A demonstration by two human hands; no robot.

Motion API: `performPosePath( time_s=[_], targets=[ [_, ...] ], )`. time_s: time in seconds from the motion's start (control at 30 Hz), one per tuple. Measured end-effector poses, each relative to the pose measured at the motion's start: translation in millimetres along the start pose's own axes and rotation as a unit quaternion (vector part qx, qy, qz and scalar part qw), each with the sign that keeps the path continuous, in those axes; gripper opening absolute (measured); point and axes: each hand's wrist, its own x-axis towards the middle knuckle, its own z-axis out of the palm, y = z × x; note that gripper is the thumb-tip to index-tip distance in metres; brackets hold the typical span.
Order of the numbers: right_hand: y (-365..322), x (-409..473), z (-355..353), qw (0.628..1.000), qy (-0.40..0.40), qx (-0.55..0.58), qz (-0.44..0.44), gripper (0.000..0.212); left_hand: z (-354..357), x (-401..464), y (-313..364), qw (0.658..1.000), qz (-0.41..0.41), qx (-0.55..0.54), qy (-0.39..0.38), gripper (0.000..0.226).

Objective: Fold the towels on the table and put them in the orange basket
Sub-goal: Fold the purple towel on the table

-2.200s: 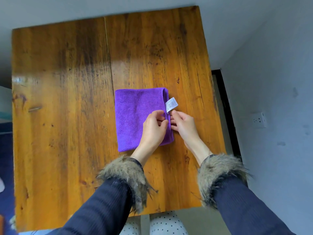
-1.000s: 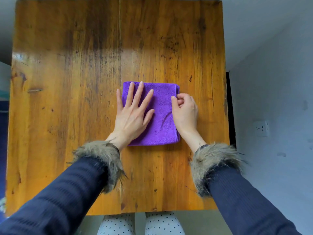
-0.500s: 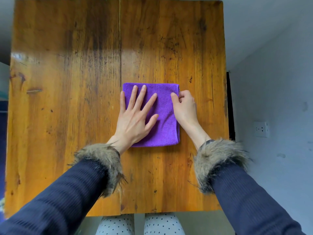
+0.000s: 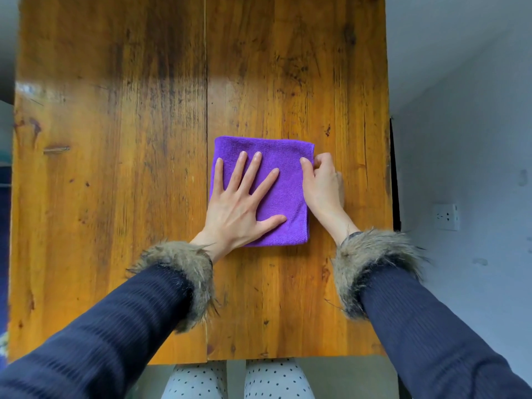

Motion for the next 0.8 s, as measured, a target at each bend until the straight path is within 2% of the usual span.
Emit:
performPosePath(
  time_s=[0.07, 0.13, 0.2, 0.3, 0.47, 0.8],
  targets=[
    [-2.5, -6.5, -1.2, 0.998, 0.043, -0.03, -0.029, 0.026, -0.7, 1.8, 0.3, 1.0, -0.002, 0.0, -0.009, 0.085],
    [-2.7, -17.0, 0.8, 0.978, 0.143, -0.073, -0.13, 0.025, -3.6, 1.3, 1.2, 1.0, 0.0, -0.012, -0.009, 0.08],
    [-2.2, -28.9, 7.7, 0.946, 0.197, -0.12, -0.227, 0.031, -7.8, -0.7, -0.5, 0.999, 0.0, -0.034, 0.013, 0.065],
    [3.4, -41.2, 27.7, 0.919, 0.155, -0.168, -0.321, 0.043, -13.3, -1.1, -9.6, 0.997, -0.026, -0.053, 0.051, 0.052],
    [14.1, -29.2, 44.6, 0.926, 0.081, -0.208, -0.304, 0.053, -5.0, -0.9, -22.3, 0.996, -0.044, -0.072, 0.025, 0.056],
    [22.9, -15.7, 43.4, 0.929, 0.055, -0.209, -0.3, 0.059, 6.4, -0.4, -23.3, 0.998, -0.043, -0.053, 0.008, 0.064]
  ],
)
